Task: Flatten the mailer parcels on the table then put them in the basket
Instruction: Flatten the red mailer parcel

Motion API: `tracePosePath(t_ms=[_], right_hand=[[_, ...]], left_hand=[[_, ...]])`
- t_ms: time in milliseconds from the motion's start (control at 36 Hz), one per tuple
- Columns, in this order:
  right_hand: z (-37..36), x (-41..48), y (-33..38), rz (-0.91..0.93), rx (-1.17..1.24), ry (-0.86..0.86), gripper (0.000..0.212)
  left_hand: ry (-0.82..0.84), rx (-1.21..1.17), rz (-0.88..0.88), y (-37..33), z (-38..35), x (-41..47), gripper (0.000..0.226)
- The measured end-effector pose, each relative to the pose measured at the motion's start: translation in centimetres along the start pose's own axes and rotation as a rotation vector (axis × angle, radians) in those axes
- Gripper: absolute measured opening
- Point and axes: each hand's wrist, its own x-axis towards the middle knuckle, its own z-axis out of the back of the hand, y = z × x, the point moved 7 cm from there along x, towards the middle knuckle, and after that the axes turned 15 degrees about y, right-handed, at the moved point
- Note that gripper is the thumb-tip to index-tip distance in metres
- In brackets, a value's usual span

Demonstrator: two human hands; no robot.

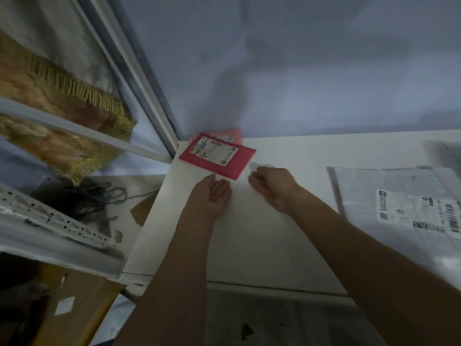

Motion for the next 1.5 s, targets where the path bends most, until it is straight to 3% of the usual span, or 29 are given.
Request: tracePosePath(t_ms=[56,306,389,417,500,583,611,694,889,1222,1278,1389,1500], right_hand=[[-0.4,0.5,0.1,-0.021,0.054,0.004,0.006],[-1.5,2.8,0.1,-0.022,0.085,-0.026,0.013],[-1.7,3.3,0.2,0.017,-0.015,-0.054,0.007],[-1.7,3.5,0.5,0.046,-0.156,-0.081,0.007],[-2.1,2.9,2.1,0.233,-0.898,-0.229,0.021],[-4.2,2.4,1.7,0.543,-1.433,-0.161,0.037],[-4.5,2.8,0.7,0.556,-1.598,-0.101,0.044],[-4.5,3.3,-1.6,0.323,-1.86,0.07,0.057],[-2.9,1.6,-1.6,0.196,-1.979,0.151,0.064],[0.7,-4.2,-0.4,0.263,-1.967,0.227,0.059],[1.1,-5.5,0.5,0.296,-1.905,0.229,0.048],[2.4,-6.8,2.1,0.195,-1.744,0.181,0.036],[3.8,-7.4,3.7,0.08,-1.617,0.029,0.04]], left_hand=[[0.013,0.012,0.003,-0.4,-0.6,0.6,0.036],[0.026,-0.003,0.033,-0.4,-0.5,2.4,0.016],[0.031,0.013,0.017,-0.4,-0.4,2.3,0.028],[0.032,0.021,0.019,-0.4,-0.3,2.2,0.035],[0.022,0.003,0.022,-0.1,0.3,1.7,0.039],[0.03,-0.041,0.01,0.1,0.6,1.2,0.029],[0.037,-0.052,0.001,0.1,0.6,1.1,0.025],[0.038,-0.04,-0.025,0.0,0.6,0.8,0.029],[-0.01,-0.039,-0.066,0.5,0.5,0.0,0.036],[-0.111,0.078,-0.101,0.0,2.9,-3.8,0.025],[-0.117,0.124,-0.098,-0.3,3.2,-4.2,0.012],[-0.165,0.254,-0.116,-1.4,3.6,-5.0,0.012],[-0.282,0.619,-0.194,-3.2,4.3,-5.3,0.017]])
